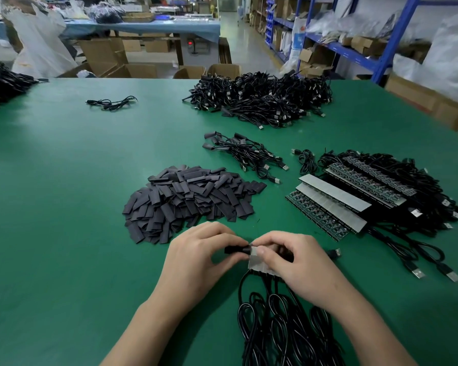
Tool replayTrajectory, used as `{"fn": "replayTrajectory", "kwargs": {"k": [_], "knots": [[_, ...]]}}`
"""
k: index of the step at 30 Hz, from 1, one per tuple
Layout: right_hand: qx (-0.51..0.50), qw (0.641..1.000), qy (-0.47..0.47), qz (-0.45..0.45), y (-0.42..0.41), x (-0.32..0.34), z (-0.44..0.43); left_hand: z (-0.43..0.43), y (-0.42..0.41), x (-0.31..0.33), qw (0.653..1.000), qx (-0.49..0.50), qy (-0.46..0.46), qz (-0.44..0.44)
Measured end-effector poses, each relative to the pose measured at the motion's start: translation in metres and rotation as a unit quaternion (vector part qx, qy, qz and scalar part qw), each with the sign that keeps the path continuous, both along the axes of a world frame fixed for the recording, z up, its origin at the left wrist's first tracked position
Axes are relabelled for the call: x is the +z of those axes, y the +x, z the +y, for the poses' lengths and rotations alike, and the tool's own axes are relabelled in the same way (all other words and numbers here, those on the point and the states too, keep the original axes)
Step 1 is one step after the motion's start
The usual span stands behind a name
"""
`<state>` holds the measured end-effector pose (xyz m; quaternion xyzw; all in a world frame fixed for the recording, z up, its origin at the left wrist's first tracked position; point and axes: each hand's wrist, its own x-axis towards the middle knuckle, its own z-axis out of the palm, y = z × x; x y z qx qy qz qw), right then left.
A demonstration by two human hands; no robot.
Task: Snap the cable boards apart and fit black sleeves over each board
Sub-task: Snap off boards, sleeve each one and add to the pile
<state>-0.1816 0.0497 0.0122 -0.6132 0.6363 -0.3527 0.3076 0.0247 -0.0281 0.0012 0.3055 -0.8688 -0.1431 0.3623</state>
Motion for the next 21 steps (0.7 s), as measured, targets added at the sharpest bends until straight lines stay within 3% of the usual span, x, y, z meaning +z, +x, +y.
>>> {"fn": "replayTrajectory", "kwargs": {"k": [6,21], "knots": [[-0.024,0.999,0.006,0.039,-0.0046,0.0034,0.0001,-0.0009,0.0010,-0.0003,1.000,0.009,-0.010,-0.002],[-0.020,0.999,0.022,0.013,0.0026,0.0020,0.0002,0.0004,0.0003,-0.0024,0.999,-0.037,-0.026,-0.026]]}}
